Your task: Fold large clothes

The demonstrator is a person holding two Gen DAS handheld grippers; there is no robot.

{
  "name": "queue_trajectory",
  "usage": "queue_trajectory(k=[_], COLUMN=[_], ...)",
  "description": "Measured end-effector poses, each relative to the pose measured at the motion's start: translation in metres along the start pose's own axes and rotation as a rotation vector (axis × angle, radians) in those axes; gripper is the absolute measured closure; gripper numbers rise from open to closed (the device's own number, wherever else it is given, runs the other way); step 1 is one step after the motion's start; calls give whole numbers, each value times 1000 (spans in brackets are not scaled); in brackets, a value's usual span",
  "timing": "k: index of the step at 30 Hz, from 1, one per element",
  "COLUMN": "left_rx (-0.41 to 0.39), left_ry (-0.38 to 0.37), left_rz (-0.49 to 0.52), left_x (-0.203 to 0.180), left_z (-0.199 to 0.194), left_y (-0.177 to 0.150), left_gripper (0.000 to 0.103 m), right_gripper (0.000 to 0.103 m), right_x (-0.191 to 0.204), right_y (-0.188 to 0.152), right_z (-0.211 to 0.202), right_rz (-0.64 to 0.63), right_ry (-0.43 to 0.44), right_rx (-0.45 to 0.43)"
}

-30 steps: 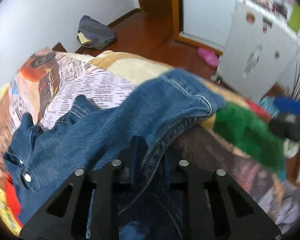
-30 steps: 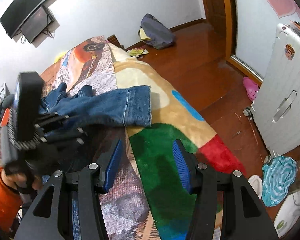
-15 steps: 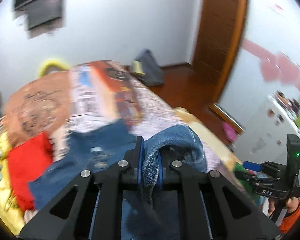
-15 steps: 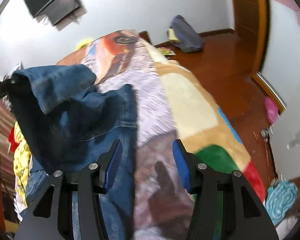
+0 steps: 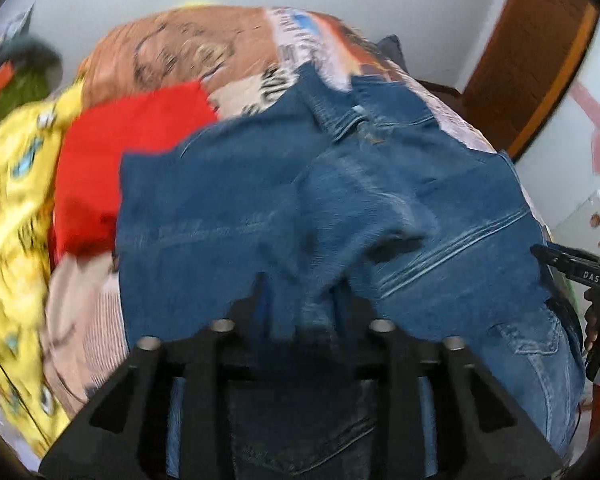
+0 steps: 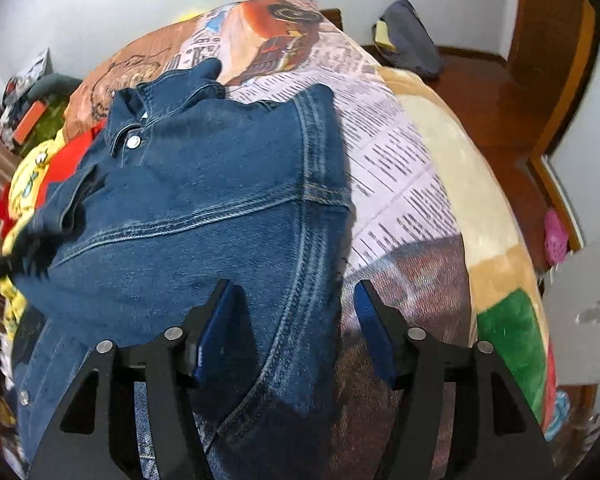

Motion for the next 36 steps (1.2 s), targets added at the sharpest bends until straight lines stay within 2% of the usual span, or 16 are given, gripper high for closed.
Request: queue_trajectory(k=[1, 6, 8, 10, 15, 18, 21, 27, 32, 36], left_rx=[-9, -28, -15, -3, -30, -13, -15, -58, -99, -122], left_ry=[0, 2, -55, -73, 82, 47, 41, 182, 194, 170], left_rz=[-20, -144, -211, -247, -265, -294, -285, -170, -133, -116], left_x=[6, 40, 54, 63, 85, 97, 99, 100, 111, 112], left_z=[-2, -11, -10, -10, -24, -26, -30, -54, -73, -74], left_y=[-6, -23, -32, -39, -54, -63, -63, -46, -16, 15], left_gripper=[52, 51, 50, 50, 55, 55, 55, 56, 55, 42], right_gripper=[45, 43, 43, 43, 42, 42, 42, 42, 42, 42], right_x=[-2, -1, 1, 3, 4, 4, 4, 6, 14, 23], right_y=[-1, -5, -3, -2, -2, -2, -2, 0, 10, 27], right_z=[0, -3, -1, 0, 1, 1, 0, -2, -15, -27], right_rz=[12, 23, 21, 16, 15, 16, 13, 0, -47, -76], right_ry=[9, 6, -1, -7, -17, -19, -27, -45, -56, -57], right_rx=[5, 1, 1, 1, 0, -1, 0, 4, -25, -79])
Point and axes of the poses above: each gripper's, at about its wrist camera, not at the fingertips, and z roughly the way its jaws point, x to its left, y to its top, the point moved 4 cm from there along z, roughly the way its jaws point, and after that the axes turned 4 degrees about -y, right-handed, at the moved point
